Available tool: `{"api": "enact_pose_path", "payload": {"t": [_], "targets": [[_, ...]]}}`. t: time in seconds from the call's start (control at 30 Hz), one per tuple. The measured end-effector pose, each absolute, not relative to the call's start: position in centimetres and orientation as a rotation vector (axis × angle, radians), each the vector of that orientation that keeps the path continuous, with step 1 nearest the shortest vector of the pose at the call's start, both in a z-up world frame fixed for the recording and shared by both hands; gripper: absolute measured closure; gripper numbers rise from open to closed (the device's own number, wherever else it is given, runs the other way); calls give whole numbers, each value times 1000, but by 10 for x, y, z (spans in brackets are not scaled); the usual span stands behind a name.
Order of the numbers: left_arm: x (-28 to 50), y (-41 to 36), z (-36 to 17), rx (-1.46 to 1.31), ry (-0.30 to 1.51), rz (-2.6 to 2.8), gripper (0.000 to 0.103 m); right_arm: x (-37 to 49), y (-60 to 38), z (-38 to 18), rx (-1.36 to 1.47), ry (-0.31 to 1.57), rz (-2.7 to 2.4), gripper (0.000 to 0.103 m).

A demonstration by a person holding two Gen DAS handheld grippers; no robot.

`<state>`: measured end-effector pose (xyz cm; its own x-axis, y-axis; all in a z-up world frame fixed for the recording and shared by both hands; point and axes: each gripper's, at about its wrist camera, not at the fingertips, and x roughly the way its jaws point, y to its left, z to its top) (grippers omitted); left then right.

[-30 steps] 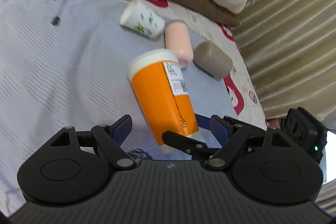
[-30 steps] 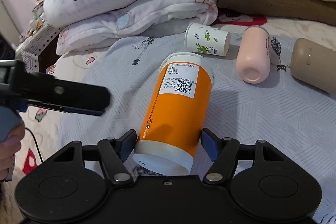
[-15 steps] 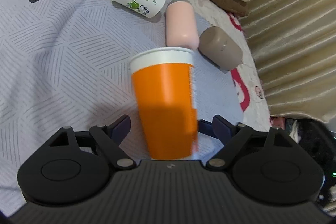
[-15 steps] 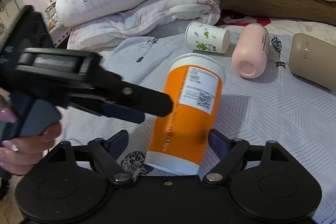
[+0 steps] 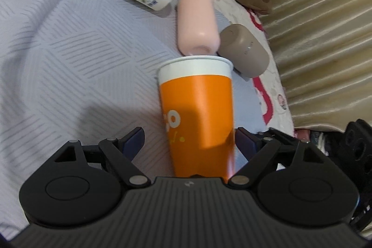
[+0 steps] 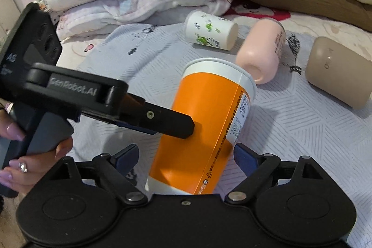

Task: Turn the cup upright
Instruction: 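Rotate the orange cup rim-up with the right gripper while the left tool braces it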

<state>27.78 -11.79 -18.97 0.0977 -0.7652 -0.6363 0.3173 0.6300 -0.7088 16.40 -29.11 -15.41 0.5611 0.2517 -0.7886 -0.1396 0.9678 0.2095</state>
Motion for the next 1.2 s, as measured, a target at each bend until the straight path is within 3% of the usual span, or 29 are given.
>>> {"api": "enact_pose_path", "payload": {"t": [0.1,0.27,0.7,1.0,1.2], "targets": [[277,-126,-192,-455,1234,-851,23,163,-292,-154,122,952,219,23],[266,-137,-187,-350,1199,-886,32,164,-293,-152,151,988,235,24],[250,-106,-147,-180,1004,-880,36,156,-248,-138,-173,855,340,25],[252,-85,-120,-92,795,-793,38,164,-219,-150,-460,547,351,25],[245,-94,-112,51,630,-721,37,178,-216,-162,-475,371,313,26]]}}
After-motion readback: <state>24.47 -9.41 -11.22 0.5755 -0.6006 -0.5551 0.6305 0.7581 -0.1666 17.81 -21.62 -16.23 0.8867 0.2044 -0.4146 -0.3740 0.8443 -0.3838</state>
